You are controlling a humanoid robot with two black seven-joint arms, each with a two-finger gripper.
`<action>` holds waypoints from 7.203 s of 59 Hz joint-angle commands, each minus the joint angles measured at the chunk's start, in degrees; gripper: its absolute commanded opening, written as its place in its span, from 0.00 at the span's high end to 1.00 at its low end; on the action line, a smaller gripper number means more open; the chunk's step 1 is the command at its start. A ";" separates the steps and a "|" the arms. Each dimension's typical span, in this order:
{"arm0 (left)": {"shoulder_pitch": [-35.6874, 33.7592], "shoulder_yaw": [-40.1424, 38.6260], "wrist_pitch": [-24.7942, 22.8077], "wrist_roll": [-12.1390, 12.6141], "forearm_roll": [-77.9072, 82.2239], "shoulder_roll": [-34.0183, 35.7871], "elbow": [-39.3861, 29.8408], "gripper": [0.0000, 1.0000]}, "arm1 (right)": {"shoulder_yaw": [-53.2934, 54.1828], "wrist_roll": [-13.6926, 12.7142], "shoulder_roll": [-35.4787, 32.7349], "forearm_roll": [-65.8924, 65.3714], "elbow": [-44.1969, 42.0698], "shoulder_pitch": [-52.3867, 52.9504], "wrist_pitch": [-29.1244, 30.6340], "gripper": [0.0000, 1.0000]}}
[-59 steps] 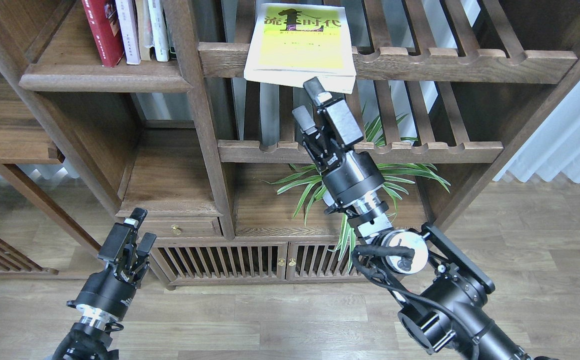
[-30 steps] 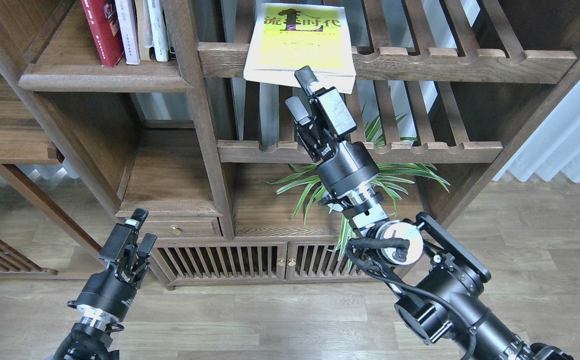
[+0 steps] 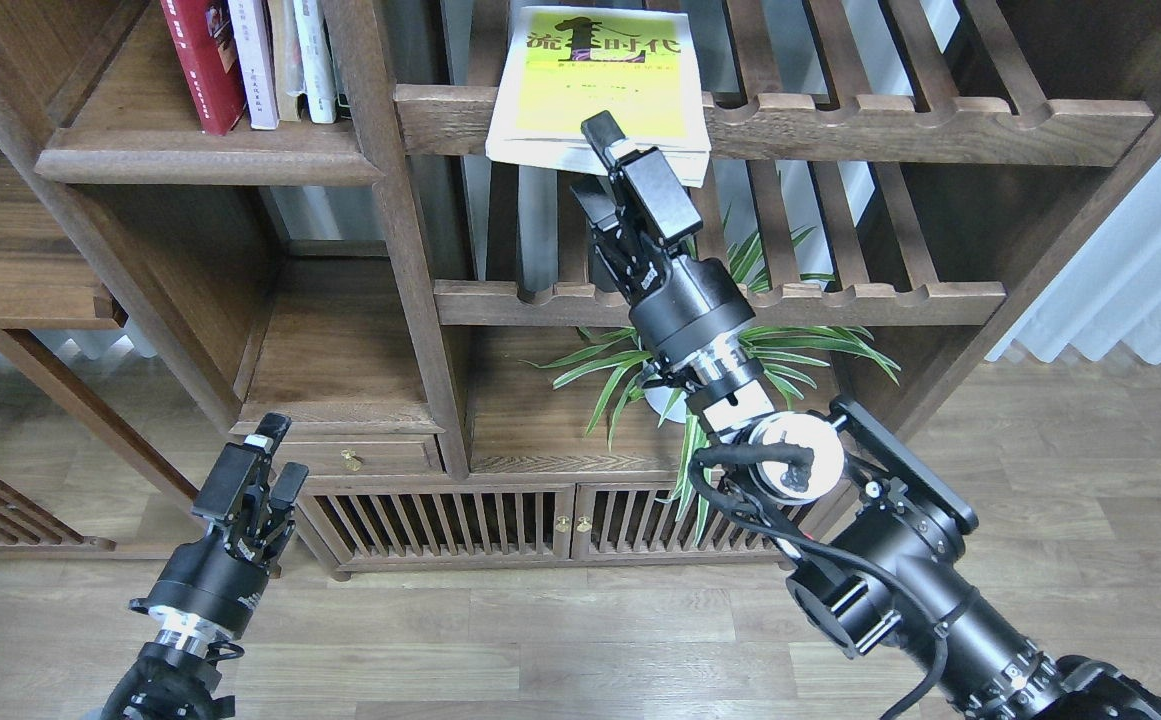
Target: Organize books on shelf
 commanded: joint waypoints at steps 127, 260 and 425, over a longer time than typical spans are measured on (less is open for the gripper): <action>-11.42 5.94 0.00 -7.64 -22.77 11.91 -3.23 0.13 | -8.93 -2.94 0.00 -5.88 20.13 -32.94 13.94 0.91; -12.21 20.00 0.00 -7.73 -9.49 27.55 -5.07 0.13 | -8.85 -7.07 -0.97 -6.06 15.03 -35.93 17.86 0.78; -20.21 37.93 0.00 -3.42 -33.31 19.82 -7.53 0.69 | -13.42 -12.52 0.00 -6.50 10.11 -35.49 17.86 0.78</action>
